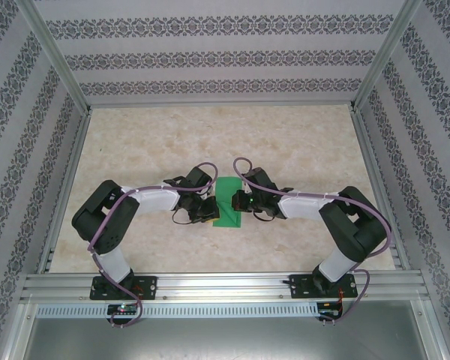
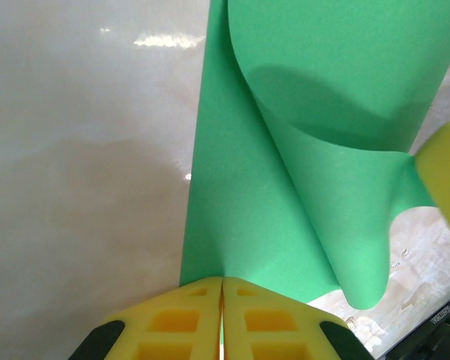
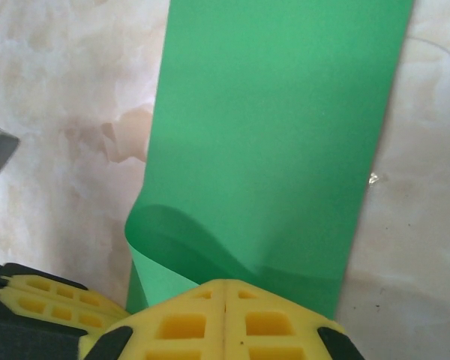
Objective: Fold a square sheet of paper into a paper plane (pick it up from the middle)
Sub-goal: Fold the triangle a second time at the center of the table.
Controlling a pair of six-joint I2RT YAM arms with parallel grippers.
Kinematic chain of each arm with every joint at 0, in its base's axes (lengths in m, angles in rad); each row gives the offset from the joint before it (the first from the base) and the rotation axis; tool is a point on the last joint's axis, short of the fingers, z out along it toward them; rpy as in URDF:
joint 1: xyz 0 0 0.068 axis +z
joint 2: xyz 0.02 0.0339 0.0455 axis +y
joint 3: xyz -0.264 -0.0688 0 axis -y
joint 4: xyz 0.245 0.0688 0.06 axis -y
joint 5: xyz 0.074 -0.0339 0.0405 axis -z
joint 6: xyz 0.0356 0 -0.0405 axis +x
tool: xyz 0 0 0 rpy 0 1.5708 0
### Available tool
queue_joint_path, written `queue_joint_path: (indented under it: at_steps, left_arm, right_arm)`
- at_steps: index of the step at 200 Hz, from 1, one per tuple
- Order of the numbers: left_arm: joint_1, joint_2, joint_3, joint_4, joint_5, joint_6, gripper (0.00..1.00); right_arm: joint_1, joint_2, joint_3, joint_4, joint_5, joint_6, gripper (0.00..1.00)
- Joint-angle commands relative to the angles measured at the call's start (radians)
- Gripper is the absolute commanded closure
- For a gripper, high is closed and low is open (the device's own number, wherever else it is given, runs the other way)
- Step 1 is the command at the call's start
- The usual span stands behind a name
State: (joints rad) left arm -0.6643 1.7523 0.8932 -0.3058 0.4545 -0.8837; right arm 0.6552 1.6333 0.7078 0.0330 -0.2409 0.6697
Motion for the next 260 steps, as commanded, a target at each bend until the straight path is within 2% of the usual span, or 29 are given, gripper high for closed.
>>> queue_joint_path:
  at_steps: [1, 37, 149, 260]
  left_arm:
    - [-0.012, 0.023, 0.016, -0.042, -0.045, 0.029, 0.91]
    - [-0.012, 0.023, 0.015, -0.042, -0.048, 0.028, 0.91]
    - [-0.012, 0.026, 0.023, -0.065, -0.057, 0.046, 0.91]
    - [-0.013, 0.030, 0.029, -0.072, -0.056, 0.052, 0.91]
  right_arm:
    - [-0.012, 0.025, 0.021, 0.025, -0.033, -0.045, 0.98]
    - [-0.022, 0.026, 0.005, 0.051, -0.037, -0.048, 0.97]
    - [-0.054, 0.052, 0.059, -0.041, -0.035, -0.138, 0.96]
    - [-0.060, 0.058, 0.086, -0.061, -0.021, -0.162, 0.94]
